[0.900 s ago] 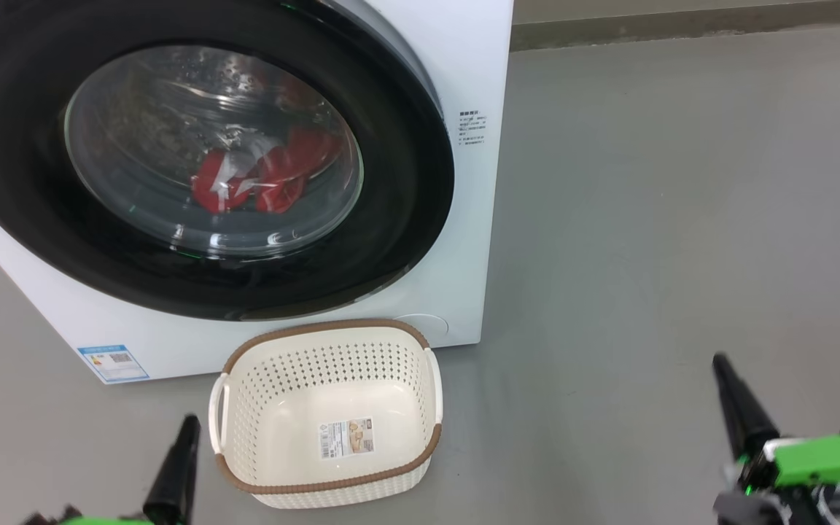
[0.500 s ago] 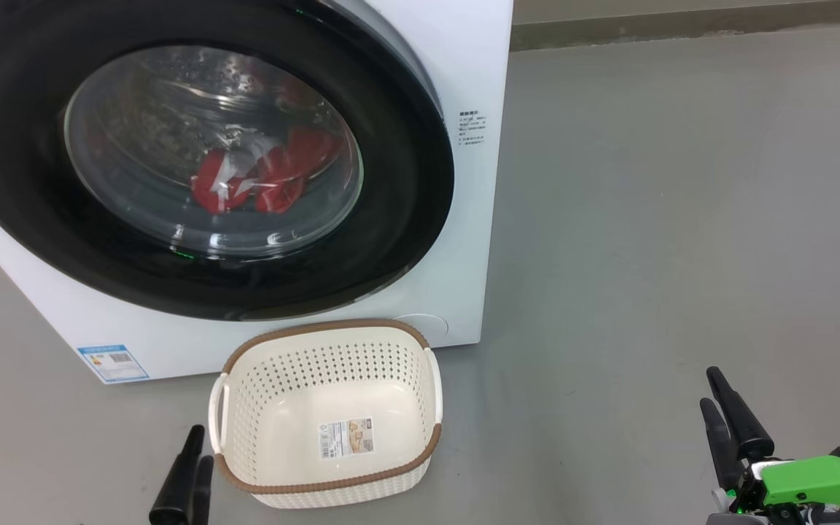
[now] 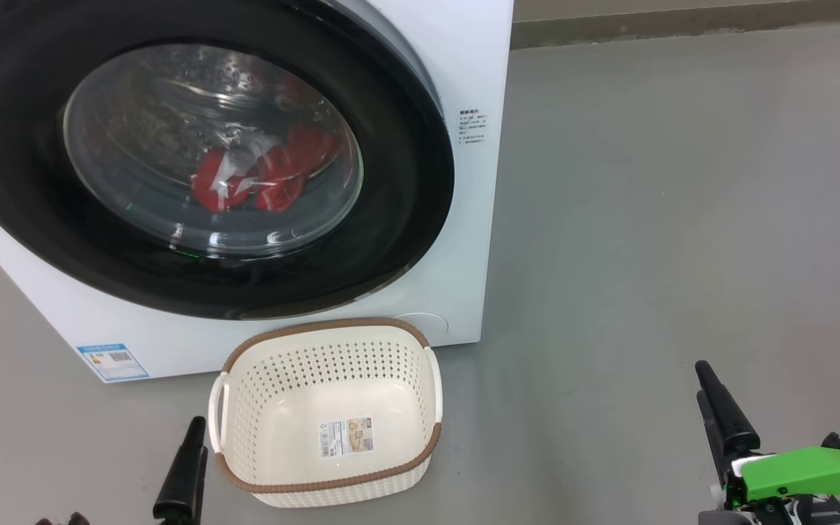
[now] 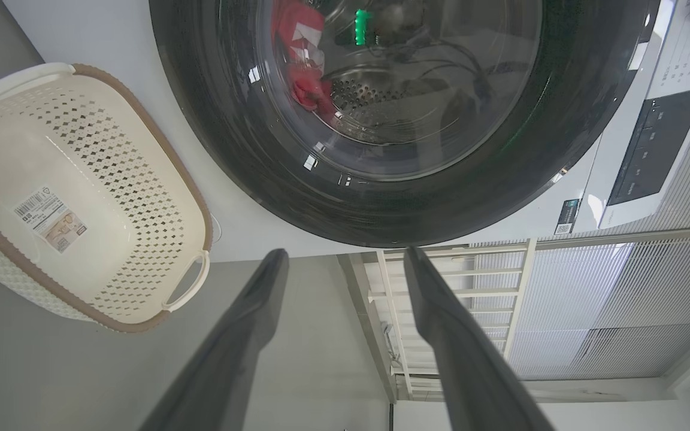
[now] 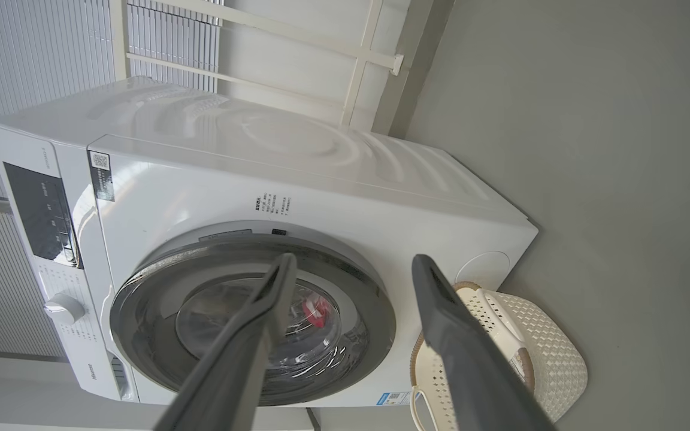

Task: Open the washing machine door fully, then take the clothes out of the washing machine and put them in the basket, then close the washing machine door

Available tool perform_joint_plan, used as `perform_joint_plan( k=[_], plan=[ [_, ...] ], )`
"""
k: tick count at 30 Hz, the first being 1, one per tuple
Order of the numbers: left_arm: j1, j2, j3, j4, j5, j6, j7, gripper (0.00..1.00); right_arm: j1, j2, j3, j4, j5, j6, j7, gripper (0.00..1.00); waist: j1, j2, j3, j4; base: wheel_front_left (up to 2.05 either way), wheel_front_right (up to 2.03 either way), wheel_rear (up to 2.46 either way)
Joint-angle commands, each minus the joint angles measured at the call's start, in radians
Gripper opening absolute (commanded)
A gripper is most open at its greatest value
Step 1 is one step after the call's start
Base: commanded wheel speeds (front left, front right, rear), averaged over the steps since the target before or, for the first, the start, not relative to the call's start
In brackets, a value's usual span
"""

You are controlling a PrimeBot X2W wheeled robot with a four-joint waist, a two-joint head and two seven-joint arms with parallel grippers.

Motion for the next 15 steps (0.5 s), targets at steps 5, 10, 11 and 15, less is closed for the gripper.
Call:
perform_joint_plan(
  k=[5, 10, 11, 15],
  plan=[
    [-0.046, 0.017, 0.008, -0.04, 0.075, -0.002, -0.022, 1.0, -0.056, -0.018, 0.019, -0.03, -0.083, 0.002, -0.022, 1.0, -0.0002, 0.0, 0.0, 0.0, 0.0, 0.0, 0.0],
    [-0.049, 0.016, 0.009, -0.052, 0.144, -0.002, -0.037, 1.0, -0.062, -0.022, 0.03, -0.033, -0.159, 0.003, -0.037, 1.0, -0.0002, 0.0, 0.0, 0.0, 0.0, 0.0, 0.0],
    [-0.05, 0.016, 0.008, -0.054, 0.159, -0.002, -0.04, 1.0, -0.064, -0.022, 0.031, -0.035, -0.174, 0.003, -0.04, 1.0, -0.0002, 0.0, 0.0, 0.0, 0.0, 0.0, 0.0],
    [-0.052, 0.019, 0.004, -0.063, 0.226, -0.003, -0.051, 1.0, -0.067, -0.023, 0.038, -0.039, -0.233, 0.003, -0.051, 1.0, -0.0002, 0.0, -0.001, 0.001, 0.0, 0.0, 0.0]
  ],
)
